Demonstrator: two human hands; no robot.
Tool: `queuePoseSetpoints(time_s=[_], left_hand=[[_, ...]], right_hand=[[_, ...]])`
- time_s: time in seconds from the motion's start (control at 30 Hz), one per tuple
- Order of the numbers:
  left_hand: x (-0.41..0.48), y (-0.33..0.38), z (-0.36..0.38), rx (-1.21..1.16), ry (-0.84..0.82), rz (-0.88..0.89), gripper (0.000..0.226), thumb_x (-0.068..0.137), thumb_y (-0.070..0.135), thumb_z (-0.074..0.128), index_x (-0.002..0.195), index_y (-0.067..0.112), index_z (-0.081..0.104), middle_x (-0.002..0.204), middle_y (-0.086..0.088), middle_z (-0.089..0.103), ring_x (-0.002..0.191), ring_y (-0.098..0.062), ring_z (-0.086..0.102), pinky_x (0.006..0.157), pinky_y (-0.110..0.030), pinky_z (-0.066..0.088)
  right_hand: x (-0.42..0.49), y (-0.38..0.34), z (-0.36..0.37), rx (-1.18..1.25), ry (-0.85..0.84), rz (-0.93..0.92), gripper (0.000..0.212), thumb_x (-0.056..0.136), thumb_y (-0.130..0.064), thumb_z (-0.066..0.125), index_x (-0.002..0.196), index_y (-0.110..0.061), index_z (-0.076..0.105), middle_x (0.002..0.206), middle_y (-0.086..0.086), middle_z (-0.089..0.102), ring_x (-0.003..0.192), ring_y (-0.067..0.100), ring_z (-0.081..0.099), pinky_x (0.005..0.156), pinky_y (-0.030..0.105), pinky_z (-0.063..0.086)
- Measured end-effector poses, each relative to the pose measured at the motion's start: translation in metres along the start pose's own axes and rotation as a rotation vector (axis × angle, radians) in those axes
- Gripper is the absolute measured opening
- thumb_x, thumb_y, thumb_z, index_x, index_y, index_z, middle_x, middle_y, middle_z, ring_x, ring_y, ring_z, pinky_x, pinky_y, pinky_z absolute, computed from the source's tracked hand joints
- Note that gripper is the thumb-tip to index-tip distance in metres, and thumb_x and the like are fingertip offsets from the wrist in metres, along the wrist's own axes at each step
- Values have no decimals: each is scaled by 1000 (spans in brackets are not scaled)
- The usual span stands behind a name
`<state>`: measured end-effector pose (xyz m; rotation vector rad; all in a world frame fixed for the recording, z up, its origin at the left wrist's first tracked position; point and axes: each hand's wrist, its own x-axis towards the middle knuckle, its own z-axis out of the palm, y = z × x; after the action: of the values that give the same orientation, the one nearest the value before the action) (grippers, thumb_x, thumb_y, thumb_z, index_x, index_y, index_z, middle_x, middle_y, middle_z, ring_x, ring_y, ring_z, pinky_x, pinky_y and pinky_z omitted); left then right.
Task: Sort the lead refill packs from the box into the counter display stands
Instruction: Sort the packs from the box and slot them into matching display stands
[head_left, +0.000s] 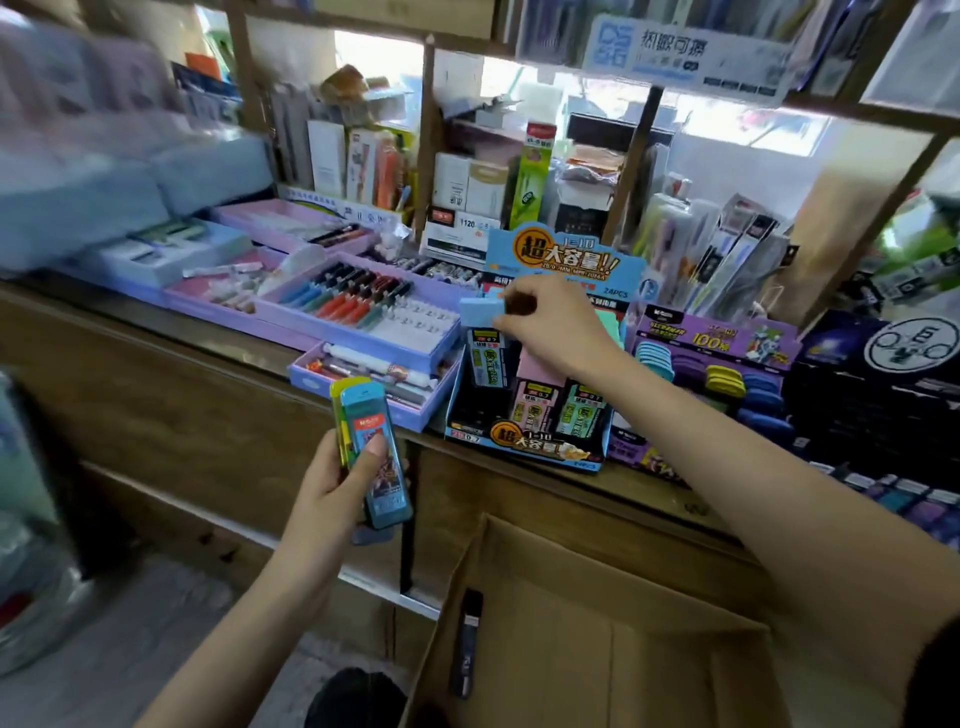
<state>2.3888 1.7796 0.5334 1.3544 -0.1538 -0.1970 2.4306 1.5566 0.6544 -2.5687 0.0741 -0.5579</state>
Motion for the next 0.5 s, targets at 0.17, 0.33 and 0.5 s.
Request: queuePoseSetpoints(time_s=[0.17,0.33,0.5], left_hand=[[1,-2,-1,-10,-21,-5,14,85,40,55,97,40,60,80,11,70,71,-8,69,51,-34,53],[2,-2,1,-7,-48,-13,15,82,44,54,95,47,60,83,13,70,76,-9,70,51,-30,54],[1,-1,2,-9,-52,2,16,80,46,55,95,48,61,84,10,71,74,-10,70,50,-28,53]], right_hand=[[3,0,2,36,-16,26,18,78,-21,73,94,-14,72,86,-2,62,84,14,55,73,24,36],[-2,5,10,-7,-13,19,19,82,-16,69,99,-17,62,84,-2,63,82,17,59,74,28,44],[1,10,16,-258,93,-109,13,83,-18,64,94,-16,58,92,4,60,98,26,49,77,34,37]])
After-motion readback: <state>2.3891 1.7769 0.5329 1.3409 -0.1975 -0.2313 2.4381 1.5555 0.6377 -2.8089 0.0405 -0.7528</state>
